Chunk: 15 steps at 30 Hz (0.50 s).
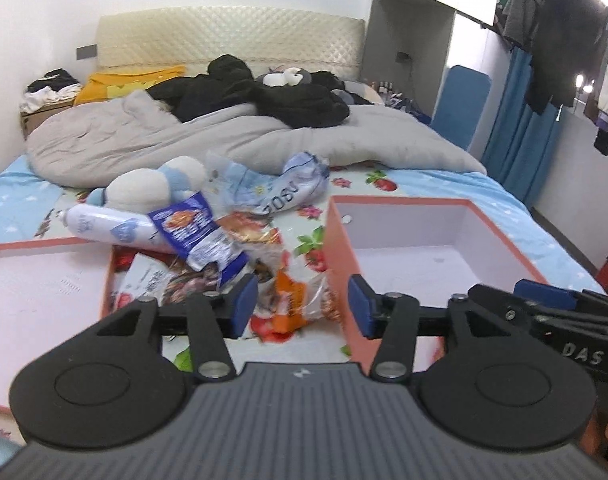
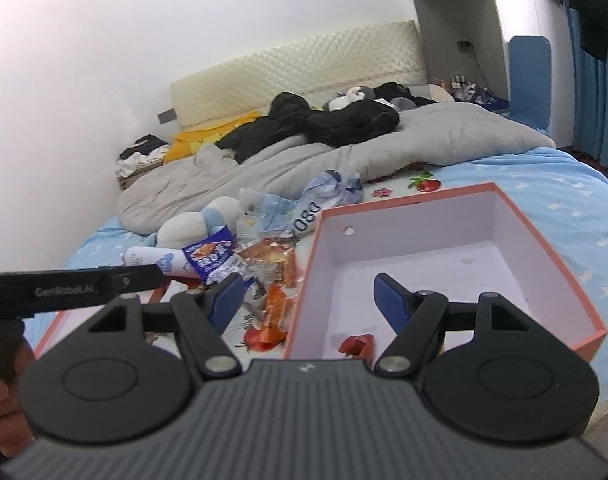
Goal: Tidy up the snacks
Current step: 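Move both tools back over the snack pile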
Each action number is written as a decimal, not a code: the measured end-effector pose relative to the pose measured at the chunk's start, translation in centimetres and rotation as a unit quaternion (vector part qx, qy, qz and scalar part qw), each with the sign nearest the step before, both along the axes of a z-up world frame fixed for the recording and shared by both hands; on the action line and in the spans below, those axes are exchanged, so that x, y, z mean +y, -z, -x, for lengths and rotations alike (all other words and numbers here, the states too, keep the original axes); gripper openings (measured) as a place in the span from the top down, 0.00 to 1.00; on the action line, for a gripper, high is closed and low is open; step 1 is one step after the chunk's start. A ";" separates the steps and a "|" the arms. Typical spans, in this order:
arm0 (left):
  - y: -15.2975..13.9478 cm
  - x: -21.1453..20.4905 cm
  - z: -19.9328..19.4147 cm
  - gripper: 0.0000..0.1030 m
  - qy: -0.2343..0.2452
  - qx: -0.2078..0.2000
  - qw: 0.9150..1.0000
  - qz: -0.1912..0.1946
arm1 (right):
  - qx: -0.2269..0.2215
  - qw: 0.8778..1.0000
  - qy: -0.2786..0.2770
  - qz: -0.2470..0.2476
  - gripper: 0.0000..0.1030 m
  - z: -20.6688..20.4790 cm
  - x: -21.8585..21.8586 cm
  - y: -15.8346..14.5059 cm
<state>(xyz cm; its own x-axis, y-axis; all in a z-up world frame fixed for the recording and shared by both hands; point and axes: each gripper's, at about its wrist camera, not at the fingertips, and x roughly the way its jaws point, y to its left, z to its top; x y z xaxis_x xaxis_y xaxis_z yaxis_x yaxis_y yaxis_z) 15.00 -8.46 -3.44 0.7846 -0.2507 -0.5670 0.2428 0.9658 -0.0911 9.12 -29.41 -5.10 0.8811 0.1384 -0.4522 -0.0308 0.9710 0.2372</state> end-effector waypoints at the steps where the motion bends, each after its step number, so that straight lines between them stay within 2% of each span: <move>1: 0.3 0.4 0.2 0.42 -0.003 0.001 1.000 -0.005 | 0.005 1.000 -0.005 0.003 0.29 0.0 0.5 0.3; 5: 1.6 2.0 1.3 0.31 -0.020 0.008 0.999 -0.025 | 0.011 1.000 -0.013 0.020 0.29 0.7 2.6 1.5; 15: 4.8 7.1 3.7 0.25 -0.071 0.050 0.996 -0.027 | 0.018 0.998 -0.040 0.033 0.29 3.2 6.4 3.2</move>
